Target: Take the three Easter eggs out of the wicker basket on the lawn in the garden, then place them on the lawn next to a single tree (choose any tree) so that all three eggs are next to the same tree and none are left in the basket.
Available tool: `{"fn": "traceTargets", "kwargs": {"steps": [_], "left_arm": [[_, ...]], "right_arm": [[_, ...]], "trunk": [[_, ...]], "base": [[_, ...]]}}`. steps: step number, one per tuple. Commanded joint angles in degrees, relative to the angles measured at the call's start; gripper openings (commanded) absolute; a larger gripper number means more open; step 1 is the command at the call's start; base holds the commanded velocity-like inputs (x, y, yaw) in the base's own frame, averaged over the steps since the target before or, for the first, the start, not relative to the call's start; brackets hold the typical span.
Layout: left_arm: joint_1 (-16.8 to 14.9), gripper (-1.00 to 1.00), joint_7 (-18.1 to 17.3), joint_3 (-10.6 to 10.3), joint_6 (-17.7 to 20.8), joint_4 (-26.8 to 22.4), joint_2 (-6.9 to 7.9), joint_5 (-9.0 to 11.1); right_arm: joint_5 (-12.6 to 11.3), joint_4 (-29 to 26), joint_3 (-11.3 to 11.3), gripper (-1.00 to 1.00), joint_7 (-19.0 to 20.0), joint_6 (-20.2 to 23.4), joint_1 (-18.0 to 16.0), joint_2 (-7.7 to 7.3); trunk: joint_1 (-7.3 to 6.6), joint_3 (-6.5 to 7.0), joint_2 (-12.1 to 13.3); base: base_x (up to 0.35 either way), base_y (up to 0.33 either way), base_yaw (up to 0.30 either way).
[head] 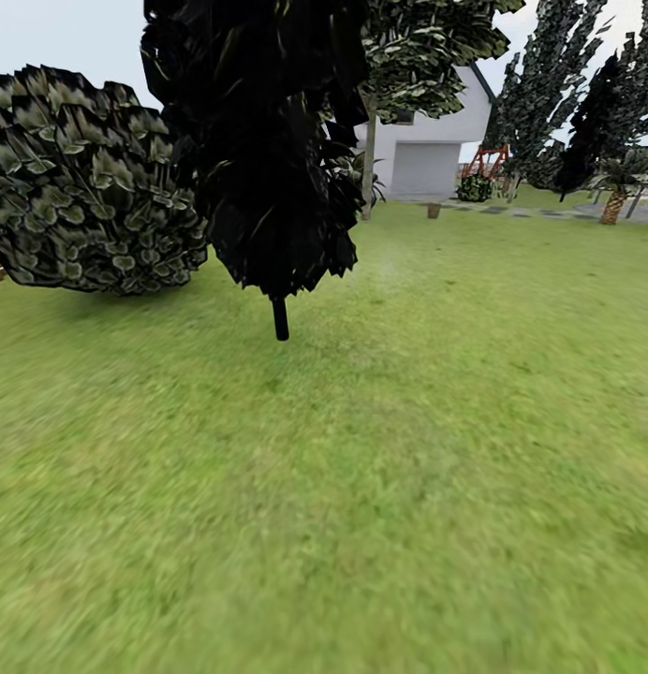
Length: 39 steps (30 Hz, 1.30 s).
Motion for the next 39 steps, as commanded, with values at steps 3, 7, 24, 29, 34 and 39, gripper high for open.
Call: {"fn": "traceTargets", "kwargs": {"steps": [3, 7, 24, 29, 34, 39], "left_arm": [[0.0, 1.00, 0.0, 0.0, 0.0, 0.0, -0.01, 0.0], [0.0, 1.00, 0.0, 0.0, 0.0, 0.0, -0.01, 0.0], [0.0, 1.00, 0.0, 0.0, 0.0, 0.0, -0.01, 0.0], [0.0, 1.00, 0.0, 0.0, 0.0, 0.0, -0.01, 0.0], [0.0, 1.00, 0.0, 0.0, 0.0, 0.0, -0.01, 0.0], [0.0, 1.00, 0.0, 0.0, 0.0, 0.0, -0.01, 0.0]], "right_arm": [[0.0, 0.1, 0.0, 1.00, 0.0, -0.2, 0.0, -0.01], [0.0, 0.1, 0.0, 1.00, 0.0, -0.2, 0.0, 0.01], [0.0, 0.1, 0.0, 1.00, 0.0, -0.2, 0.0, -0.01], [0.0, 0.1, 0.0, 1.00, 0.0, -0.2, 0.0, 0.03], [-0.2, -0.6, -0.2, 1.00, 0.2, -0.3, -0.1, 0.09], [-0.2, -0.7, -0.2, 1.00, 0.1, -0.2, -0.1, -0.11]], "trunk": [[0.03, -0.05, 0.0], [0.03, -0.05, 0.0], [0.03, -0.05, 0.0], [0.03, -0.05, 0.0], [0.03, -0.05, 0.0], [0.03, -0.05, 0.0]], "base": [[0.340, 0.000, 0.000], [0.340, 0.000, 0.000], [0.340, 0.000, 0.000], [0.340, 0.000, 0.000], [0.340, 0.000, 0.000], [0.340, 0.000, 0.000]]}}
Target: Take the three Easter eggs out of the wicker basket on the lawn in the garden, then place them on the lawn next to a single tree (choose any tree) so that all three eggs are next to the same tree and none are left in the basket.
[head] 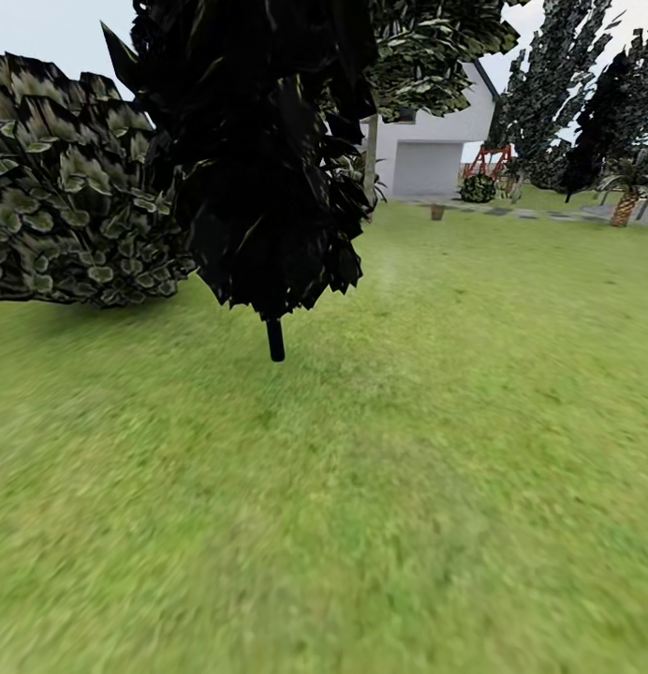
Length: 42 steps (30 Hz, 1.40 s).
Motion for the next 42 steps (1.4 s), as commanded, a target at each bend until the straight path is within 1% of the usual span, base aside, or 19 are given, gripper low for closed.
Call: {"fn": "traceTargets", "kwargs": {"steps": [1, 5, 8, 42], "left_arm": [[0.0, 1.00, 0.1, 0.0, 0.0, 0.0, -0.01, 0.0], [0.0, 1.00, 0.1, 0.0, 0.0, -0.1, -0.01, 0.0], [0.0, 1.00, 0.1, 0.0, 0.0, -0.1, -0.01, 0.0], [0.0, 1.00, 0.1, 0.0, 0.0, -0.1, -0.01, 0.1]], "right_arm": [[-0.1, 0.1, 0.0, 1.00, 0.0, -0.1, 0.0, 0.07], [-0.2, 0.5, 0.0, 1.00, 0.1, 0.0, 0.0, 0.30], [-0.3, 0.6, 0.0, 1.00, 0.2, -0.1, 0.0, 0.35], [-0.3, 0.6, -0.1, 1.00, 0.2, -0.1, 0.0, 0.32]], "trunk": [[0.03, -0.05, 0.0], [0.03, -0.11, 0.0], [0.03, -0.13, 0.0], [0.03, -0.14, 0.0]], "base": [[0.337, 0.000, 0.000], [0.330, 0.000, -0.043], [0.327, 0.000, -0.231], [0.326, 0.000, -0.294]]}}
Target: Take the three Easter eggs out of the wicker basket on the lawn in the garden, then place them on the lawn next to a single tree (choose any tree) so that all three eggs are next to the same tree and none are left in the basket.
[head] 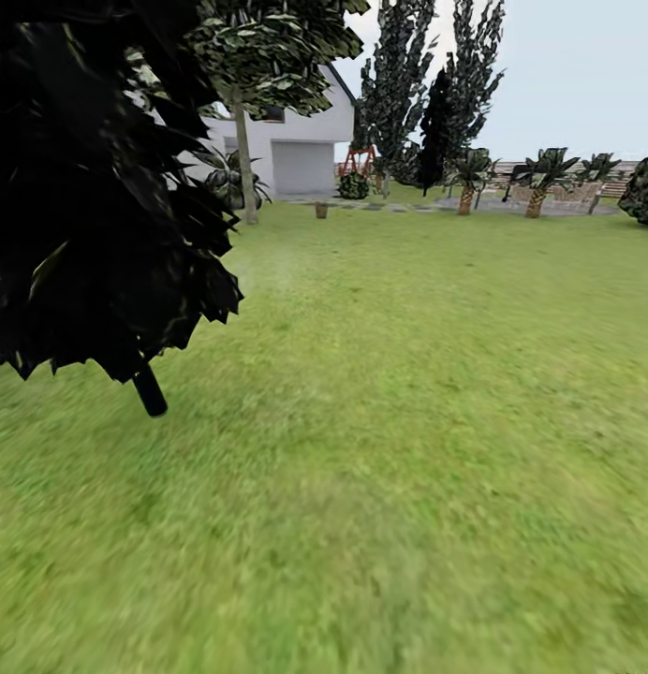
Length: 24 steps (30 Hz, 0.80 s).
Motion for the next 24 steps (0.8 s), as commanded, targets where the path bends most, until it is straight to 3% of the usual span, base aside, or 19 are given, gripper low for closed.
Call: {"fn": "traceTargets", "kwargs": {"steps": [1, 14, 24], "left_arm": [[0.0, 1.00, 0.1, 0.0, 0.0, 0.0, -0.01, 0.0], [0.0, 1.00, 0.1, 0.0, 0.0, 0.0, -0.01, 0.0], [0.0, 1.00, 0.1, 0.0, 0.0, 0.0, -0.01, 0.1]], "right_arm": [[-0.1, 0.1, 0.0, 1.00, 0.0, -0.2, 0.0, 0.00], [0.0, 0.1, 0.0, 1.00, 0.0, -0.1, 0.0, 0.00], [0.1, 0.1, 0.1, 1.00, -0.2, 0.0, 0.0, -0.05]], "trunk": [[0.03, -0.05, 0.0], [0.03, -0.05, 0.0], [0.03, -0.05, 0.0]], "base": [[0.326, 0.000, -0.296], [0.326, 0.000, -0.290], [0.326, 0.000, -0.032]]}}
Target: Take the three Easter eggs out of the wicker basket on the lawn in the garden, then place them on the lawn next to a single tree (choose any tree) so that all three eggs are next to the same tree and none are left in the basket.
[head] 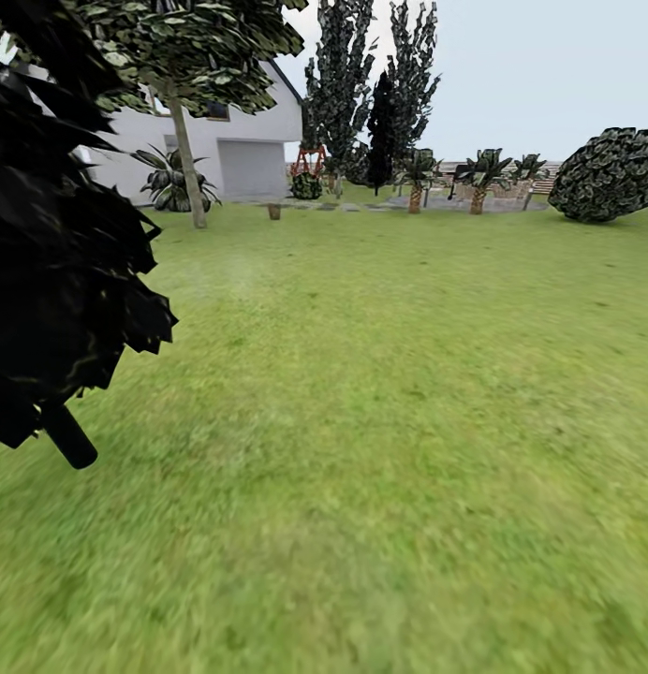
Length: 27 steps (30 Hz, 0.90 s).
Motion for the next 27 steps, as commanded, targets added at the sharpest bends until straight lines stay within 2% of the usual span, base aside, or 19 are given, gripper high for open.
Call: {"fn": "traceTargets", "kwargs": {"steps": [1, 10, 16, 27], "left_arm": [[0.0, 1.00, 0.1, 0.0, 0.0, 0.0, -0.01, 0.0], [0.0, 1.00, 0.1, 0.0, 0.0, 0.0, -0.01, 0.1], [0.0, 1.00, 0.1, 0.0, 0.0, 0.0, 0.04, 0.1], [0.0, 1.00, -0.4, 0.0, 0.0, 0.0, 0.00, 0.0]], "right_arm": [[0.0, 0.0, 0.0, 1.00, 0.0, -0.3, 0.0, -0.03], [0.3, -0.4, 0.1, 1.00, -0.1, -0.5, 0.0, -0.63], [0.2, -0.2, 0.2, 1.00, -0.2, -0.5, 0.0, -0.17], [0.2, -0.3, 0.2, 1.00, -0.2, -0.5, 0.0, -0.32]], "trunk": [[0.03, -0.05, 0.0], [0.03, -0.05, 0.0], [0.03, -0.05, 0.0], [0.03, -0.05, 0.0]], "base": [[0.326, 0.000, -0.001], [0.326, 0.000, 0.000], [0.325, 0.000, 0.000], [0.337, 0.000, 0.000]]}}
